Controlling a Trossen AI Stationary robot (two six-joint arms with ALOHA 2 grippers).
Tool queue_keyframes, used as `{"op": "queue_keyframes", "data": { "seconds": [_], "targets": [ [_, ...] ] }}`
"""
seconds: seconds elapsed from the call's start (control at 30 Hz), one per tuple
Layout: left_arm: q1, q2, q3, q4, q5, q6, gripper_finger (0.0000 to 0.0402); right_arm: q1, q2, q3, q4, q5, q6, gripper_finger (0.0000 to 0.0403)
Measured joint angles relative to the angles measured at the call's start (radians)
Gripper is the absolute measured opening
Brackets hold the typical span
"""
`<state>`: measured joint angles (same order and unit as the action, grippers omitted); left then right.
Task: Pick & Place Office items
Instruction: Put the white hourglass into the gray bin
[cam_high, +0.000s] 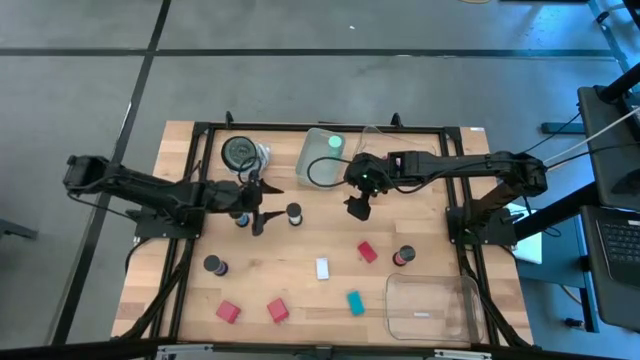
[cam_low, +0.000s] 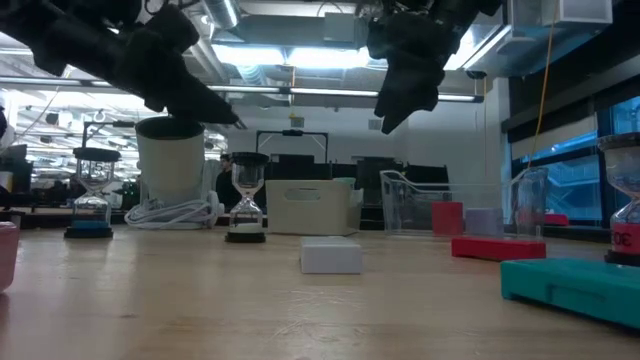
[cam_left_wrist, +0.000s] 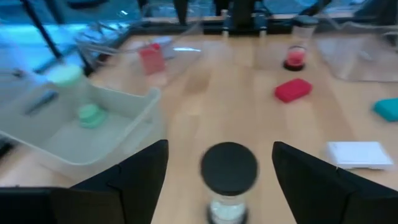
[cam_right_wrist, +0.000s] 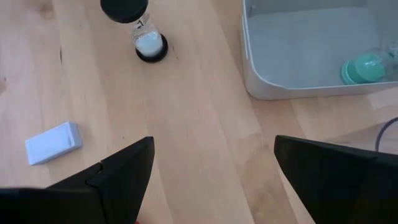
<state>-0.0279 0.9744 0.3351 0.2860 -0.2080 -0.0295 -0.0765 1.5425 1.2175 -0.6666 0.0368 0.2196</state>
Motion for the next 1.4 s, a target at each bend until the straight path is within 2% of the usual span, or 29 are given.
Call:
{"op": "queue_keyframes", "data": {
  "seconds": [0.1,0.57,1.17,1.4],
  "targets": [
    [0.013,0.031,0.0,0.034,0.053,-0.047,0.0287,0.0,0.0,0.0,0.0,0.0,-0.003,0.0334],
    [0.039,0.288,0.0,0.269,0.047,-0.026,0.0285,0.0,0.0,0.0,0.0,-0.001,-0.045,0.0334],
    [0.044,0.327,0.001,0.307,0.083,-0.065,0.0287,0.0,0.0,0.0,0.0,-0.001,-0.053,0.0334],
    [0.044,0.39,0.0,0.333,0.083,-0.091,0.0283,0.0,0.0,0.0,0.0,-0.001,-0.055,0.0334]
  ]
}}
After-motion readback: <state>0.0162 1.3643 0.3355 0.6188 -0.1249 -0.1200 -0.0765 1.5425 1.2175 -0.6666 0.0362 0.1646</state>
